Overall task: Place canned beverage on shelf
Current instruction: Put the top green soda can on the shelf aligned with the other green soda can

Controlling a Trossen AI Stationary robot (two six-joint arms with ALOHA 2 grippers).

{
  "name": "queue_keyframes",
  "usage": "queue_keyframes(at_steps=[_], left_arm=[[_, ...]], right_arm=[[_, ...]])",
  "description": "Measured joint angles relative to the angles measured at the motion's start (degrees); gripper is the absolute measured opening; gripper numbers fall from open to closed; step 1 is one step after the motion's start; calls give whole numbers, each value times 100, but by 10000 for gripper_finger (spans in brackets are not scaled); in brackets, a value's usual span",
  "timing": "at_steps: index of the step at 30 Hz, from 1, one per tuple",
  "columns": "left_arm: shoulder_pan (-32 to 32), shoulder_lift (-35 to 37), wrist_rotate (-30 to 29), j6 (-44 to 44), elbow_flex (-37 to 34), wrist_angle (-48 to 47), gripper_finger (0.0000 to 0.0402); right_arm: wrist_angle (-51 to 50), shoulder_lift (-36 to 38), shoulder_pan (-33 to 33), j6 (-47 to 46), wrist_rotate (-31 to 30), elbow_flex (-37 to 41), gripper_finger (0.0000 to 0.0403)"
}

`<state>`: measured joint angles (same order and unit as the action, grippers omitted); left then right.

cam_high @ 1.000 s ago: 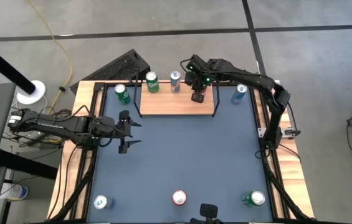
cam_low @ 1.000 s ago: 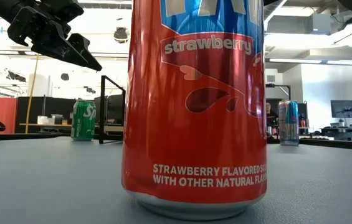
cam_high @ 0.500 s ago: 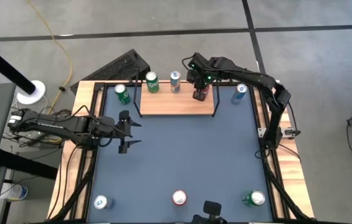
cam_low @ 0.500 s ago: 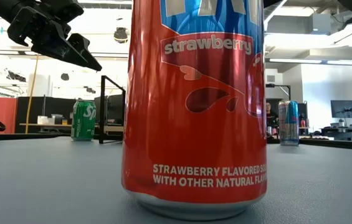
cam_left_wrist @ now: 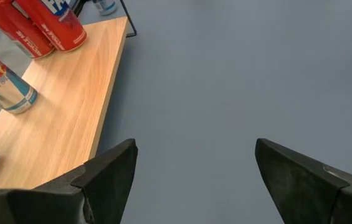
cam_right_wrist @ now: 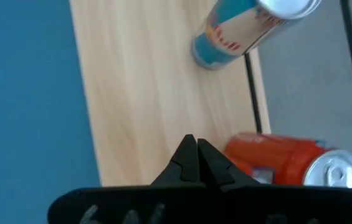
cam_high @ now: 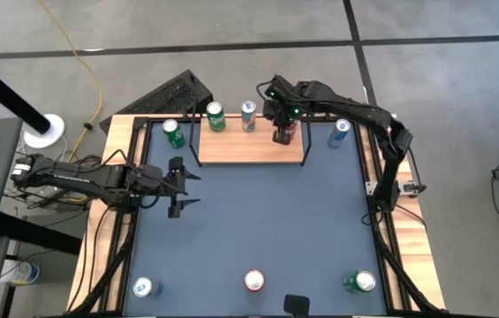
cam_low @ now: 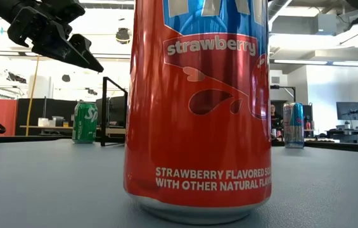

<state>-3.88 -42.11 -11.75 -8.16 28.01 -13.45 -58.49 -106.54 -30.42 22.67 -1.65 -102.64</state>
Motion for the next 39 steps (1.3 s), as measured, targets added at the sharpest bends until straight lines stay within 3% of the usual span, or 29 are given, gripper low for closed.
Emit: queue_keyframes(at_steps=[8, 14, 18, 26, 34, 39], left_arm=[[2, -2, 0, 71, 0, -29, 316], [0, -2, 0, 208, 0, -48, 316], [0, -2, -3, 262, 0, -98, 316], [0, -2, -258, 194, 0, 167, 316], [2, 26, -578, 125, 0, 319, 316], [0, 146, -1228, 52, 74, 323, 316]], right_arm=[[-1060, 168, 570, -116, 2, -175, 0], [-1100, 1021, 1009, -311, -1, 118, 0], [-376, 2060, 1364, -439, 7, 1032, 0], [2385, 3787, 2340, -1040, -269, 3549, 0], [3576, 3922, 3309, -1017, -406, 4770, 0], [4116, 3587, 3817, -928, -1358, 5318, 0]])
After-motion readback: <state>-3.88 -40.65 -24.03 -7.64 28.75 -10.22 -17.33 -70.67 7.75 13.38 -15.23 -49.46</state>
